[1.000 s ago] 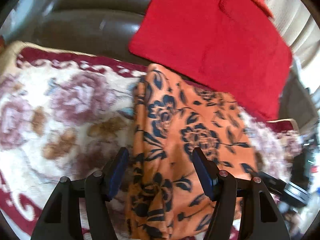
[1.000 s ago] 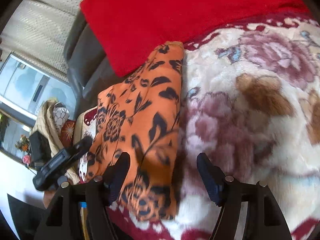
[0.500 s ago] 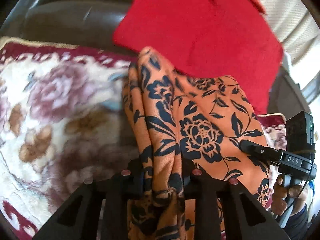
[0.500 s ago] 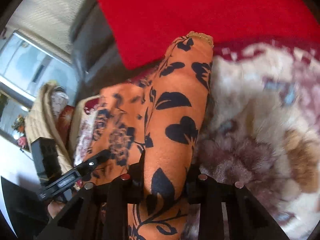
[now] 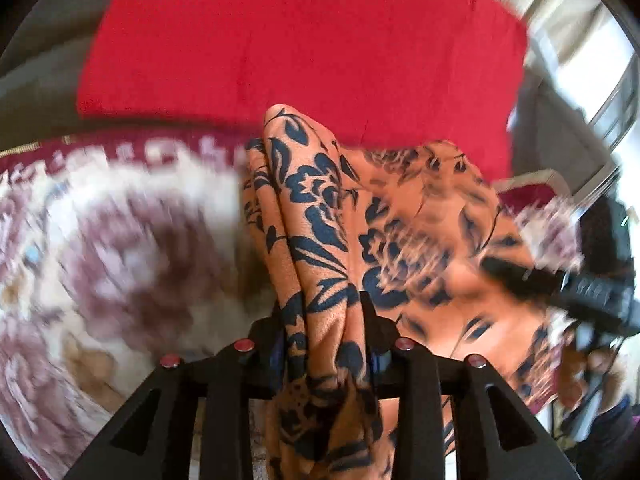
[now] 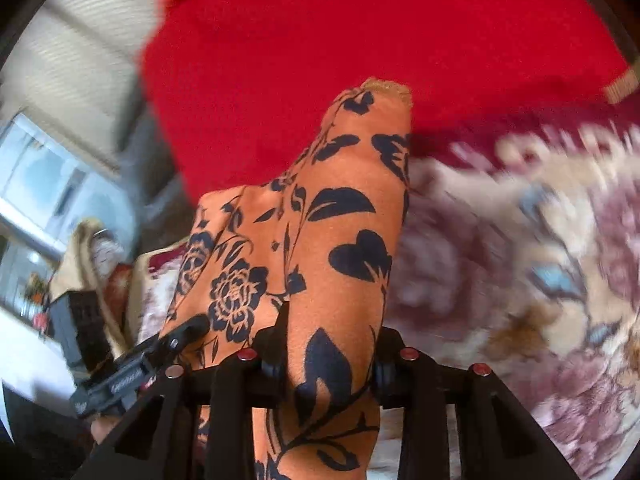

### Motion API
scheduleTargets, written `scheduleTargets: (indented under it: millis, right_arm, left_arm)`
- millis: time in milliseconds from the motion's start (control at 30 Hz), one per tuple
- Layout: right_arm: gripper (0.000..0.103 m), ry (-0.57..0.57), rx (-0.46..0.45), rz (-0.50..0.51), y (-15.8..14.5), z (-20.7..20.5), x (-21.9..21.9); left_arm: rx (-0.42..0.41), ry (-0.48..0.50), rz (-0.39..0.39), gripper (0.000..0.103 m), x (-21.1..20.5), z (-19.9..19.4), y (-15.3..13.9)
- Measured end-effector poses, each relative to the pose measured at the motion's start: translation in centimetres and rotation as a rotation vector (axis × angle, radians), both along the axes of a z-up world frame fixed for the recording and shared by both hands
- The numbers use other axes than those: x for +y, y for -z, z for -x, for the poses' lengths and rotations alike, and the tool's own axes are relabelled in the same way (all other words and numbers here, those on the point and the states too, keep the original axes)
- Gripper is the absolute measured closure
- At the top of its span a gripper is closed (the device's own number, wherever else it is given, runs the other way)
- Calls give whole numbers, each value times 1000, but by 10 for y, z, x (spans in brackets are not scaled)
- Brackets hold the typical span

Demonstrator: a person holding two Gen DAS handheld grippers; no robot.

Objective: Fold small clothes

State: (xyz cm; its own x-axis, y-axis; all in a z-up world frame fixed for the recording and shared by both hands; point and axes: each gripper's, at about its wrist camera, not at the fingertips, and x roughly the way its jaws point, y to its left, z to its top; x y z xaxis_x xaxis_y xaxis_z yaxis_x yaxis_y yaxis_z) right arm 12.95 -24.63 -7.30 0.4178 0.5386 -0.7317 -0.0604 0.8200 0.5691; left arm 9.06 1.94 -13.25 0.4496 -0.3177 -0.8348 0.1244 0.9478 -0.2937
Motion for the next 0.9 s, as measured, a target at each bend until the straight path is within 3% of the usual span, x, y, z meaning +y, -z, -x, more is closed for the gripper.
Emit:
scheduleTargets:
  millis: [100,300,333,400,467,533,600,633,700,733,900]
  right_arm:
    - [42,30,-20,-44,9,5,-8]
    - [41,10,-28,-7,5,4,5]
    - [44,12,-27,6,5,3,7]
    - [62,15,-35,20,3,4,6]
    - [66,2,-76,63,-13,6,15]
    - [67,-17,-117,85,-30,8,21]
    - [67,-17,-117,132,-27,2,23]
    - [65,-11,-96,155,-20,0,20]
    - [45,34,-39,135,0,-3,9]
    - [41,62,-44,113,2,1,4]
    - [40,78,-127,164,-19,32,0]
  left_arm:
    - [-54,-8,-17,61,-1,10,1]
    - [-40,-5,-18,56,2,5,-1]
    - [-45,-8,-25,52,5,4,-2]
    - [-52,-3,-30,52,9,5,-3]
    - [-62,10,-25,72,7,9,-6]
    - [-89,0,-22,73,8,16,-17]
    - [-77,-12,-6,73,8,15,-15]
    - [-59,-14,-8,70,7,14,-11]
    - [-30,-10,-26,62,4,12,-2]
    - [-39,-16,-28,59,4,14,-4]
    - [-71,-30,-31,49,9,26,-20]
